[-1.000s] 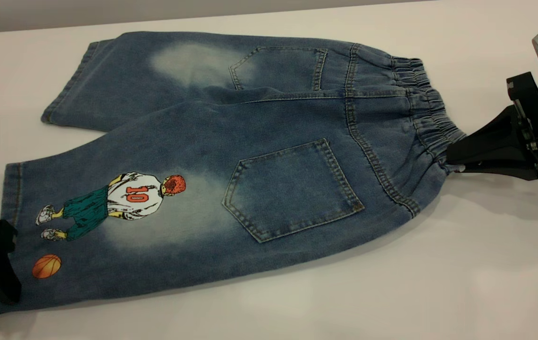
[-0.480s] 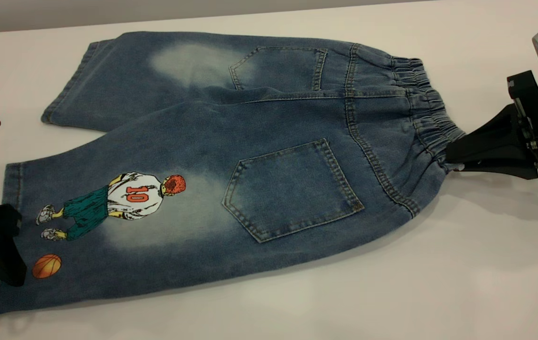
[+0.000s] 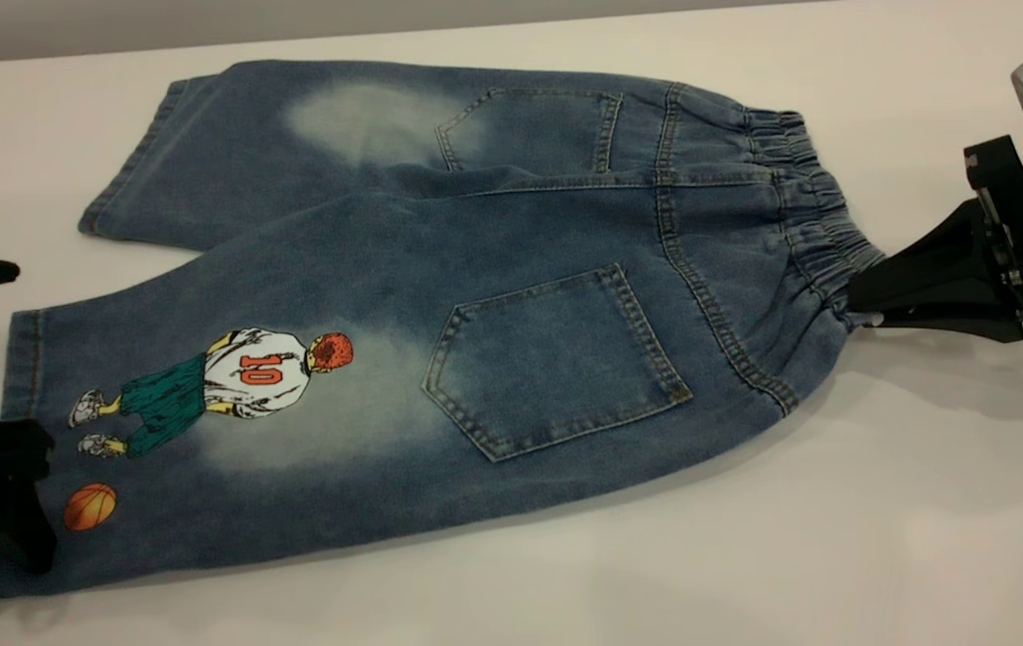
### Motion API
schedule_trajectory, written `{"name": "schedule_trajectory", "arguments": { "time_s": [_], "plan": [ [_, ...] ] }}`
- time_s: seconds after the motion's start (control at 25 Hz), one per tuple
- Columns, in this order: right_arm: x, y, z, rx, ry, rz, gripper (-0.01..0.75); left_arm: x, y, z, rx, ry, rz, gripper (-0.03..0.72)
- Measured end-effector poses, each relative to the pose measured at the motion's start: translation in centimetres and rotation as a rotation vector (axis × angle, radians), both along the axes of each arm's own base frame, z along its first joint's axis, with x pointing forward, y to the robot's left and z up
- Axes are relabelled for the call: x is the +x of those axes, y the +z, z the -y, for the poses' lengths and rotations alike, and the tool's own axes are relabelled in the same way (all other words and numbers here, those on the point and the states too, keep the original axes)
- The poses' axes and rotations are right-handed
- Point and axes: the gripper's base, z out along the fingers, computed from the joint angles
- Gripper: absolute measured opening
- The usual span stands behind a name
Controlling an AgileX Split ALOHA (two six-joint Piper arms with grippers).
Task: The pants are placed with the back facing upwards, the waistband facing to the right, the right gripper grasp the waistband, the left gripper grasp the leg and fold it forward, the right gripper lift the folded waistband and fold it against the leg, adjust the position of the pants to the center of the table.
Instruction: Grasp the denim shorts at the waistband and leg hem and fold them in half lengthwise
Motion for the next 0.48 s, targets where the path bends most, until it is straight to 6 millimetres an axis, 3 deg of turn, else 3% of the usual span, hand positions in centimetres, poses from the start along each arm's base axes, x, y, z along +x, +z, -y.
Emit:
{"name": "schedule_trajectory", "arguments": {
  "time_s": [0.28,0.48],
  "plan": [
    [-0.03,-0.01,0.0,-0.001,0.004,0.0,0.028,0.03,-0.24,-0.04,0.006,0.001,0.004,0.506],
    [-0.05,-0.01,-0.01,-0.002,0.007,0.0,0.028,0.29,-0.24,-0.08,0.011,0.001,0.02,0.34]
  ]
}}
